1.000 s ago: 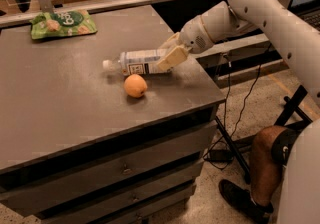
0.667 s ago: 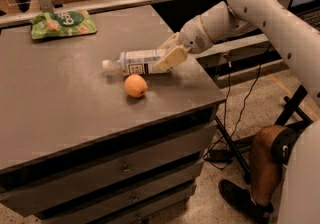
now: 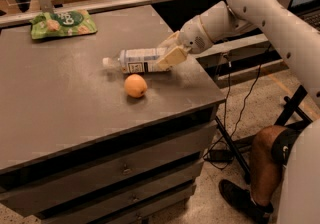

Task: Move blue plastic bottle near orange

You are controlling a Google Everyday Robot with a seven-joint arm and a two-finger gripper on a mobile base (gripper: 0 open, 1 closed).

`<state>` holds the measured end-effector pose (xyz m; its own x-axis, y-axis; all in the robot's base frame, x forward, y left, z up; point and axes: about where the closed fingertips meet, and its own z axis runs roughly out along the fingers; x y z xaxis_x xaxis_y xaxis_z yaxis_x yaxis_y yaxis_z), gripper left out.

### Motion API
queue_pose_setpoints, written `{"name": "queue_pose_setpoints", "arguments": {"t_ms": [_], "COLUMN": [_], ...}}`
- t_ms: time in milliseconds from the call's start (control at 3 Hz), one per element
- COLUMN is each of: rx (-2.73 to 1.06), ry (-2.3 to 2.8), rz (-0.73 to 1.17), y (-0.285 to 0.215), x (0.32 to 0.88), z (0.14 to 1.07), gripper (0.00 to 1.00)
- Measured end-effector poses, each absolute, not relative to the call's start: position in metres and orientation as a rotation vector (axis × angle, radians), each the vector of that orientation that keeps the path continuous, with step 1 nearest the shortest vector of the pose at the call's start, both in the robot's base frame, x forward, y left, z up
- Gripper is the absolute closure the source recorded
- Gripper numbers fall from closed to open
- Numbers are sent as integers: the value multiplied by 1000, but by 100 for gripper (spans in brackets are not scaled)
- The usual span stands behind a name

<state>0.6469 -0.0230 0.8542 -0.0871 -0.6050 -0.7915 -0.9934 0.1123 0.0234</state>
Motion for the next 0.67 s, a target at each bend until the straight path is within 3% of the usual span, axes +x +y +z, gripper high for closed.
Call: {"name": "queue_pose_setpoints", "arguments": {"t_ms": [333, 667], "rx": [-1565, -1570], "ry": [1764, 1761], "rz": [792, 792], "y": [-24, -25], "x": [647, 647], "z": [854, 854], "gripper": [0, 0]}}
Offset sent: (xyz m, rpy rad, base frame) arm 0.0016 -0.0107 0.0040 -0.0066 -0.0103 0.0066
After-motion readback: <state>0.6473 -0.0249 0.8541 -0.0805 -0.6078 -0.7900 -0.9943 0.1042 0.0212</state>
